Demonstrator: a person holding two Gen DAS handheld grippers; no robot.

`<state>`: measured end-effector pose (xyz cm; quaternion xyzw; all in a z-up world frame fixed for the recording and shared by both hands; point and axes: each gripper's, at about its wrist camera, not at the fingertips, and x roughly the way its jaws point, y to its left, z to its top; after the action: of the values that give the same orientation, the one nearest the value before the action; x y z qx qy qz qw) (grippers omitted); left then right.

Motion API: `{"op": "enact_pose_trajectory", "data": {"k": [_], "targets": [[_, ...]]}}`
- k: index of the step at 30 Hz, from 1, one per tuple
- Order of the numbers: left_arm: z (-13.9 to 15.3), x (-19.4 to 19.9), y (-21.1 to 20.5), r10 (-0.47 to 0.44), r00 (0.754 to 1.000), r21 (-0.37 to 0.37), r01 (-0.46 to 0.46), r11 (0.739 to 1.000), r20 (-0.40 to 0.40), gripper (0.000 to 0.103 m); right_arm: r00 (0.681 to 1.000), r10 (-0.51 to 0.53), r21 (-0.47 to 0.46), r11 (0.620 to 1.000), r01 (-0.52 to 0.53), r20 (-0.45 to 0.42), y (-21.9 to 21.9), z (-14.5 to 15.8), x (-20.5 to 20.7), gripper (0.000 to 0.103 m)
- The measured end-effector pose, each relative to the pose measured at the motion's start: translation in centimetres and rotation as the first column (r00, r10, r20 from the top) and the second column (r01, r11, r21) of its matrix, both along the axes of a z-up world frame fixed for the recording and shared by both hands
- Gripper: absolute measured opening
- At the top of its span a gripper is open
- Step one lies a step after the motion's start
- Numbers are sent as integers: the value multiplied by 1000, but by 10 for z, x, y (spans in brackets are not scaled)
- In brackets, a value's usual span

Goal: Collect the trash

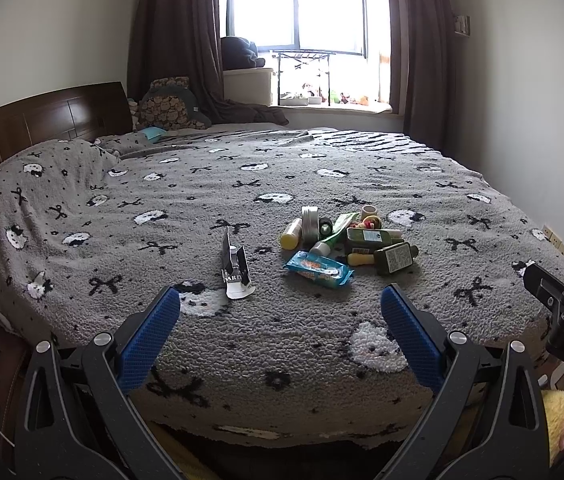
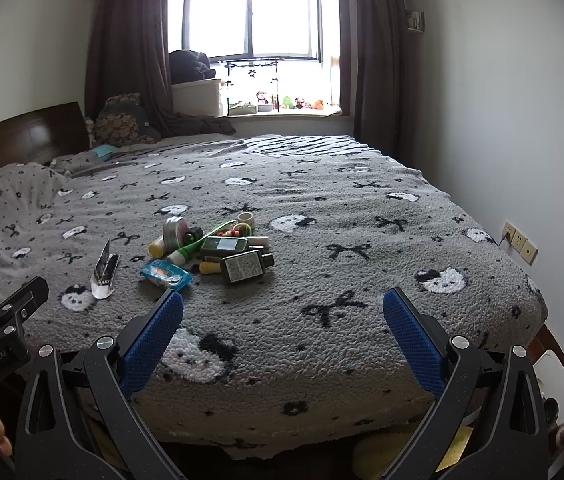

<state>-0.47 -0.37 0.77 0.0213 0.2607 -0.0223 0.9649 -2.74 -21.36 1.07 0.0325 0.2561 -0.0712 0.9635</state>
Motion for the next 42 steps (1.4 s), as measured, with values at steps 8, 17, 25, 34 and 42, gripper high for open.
{"op": "enact_pose_trajectory", "data": {"k": [8, 17, 25, 34, 42], "targets": [[1, 0, 2, 1, 1000, 0, -1, 1000, 4, 95, 1000, 9, -1, 1000, -9, 9, 0, 1, -1, 100], [3, 1, 3, -1, 1000, 2, 1, 1000, 9, 95, 1000, 17, -2, 1000, -17, 11, 1, 3, -2, 100], [4, -1, 4, 4, 1000, 2, -4, 1000, 11, 95, 1000, 20, -3, 1000, -20, 12, 2, 3, -3, 100], [4, -1, 7, 9, 1000, 4, -9, 1000, 15, 95, 1000, 14, -24, 1000, -13, 21, 3, 2, -3, 100], [-8, 4, 10, 20, 1000, 15, -20, 1000, -6, 95, 1000, 17, -47, 999, -16, 15, 5, -12, 5, 100]]}}
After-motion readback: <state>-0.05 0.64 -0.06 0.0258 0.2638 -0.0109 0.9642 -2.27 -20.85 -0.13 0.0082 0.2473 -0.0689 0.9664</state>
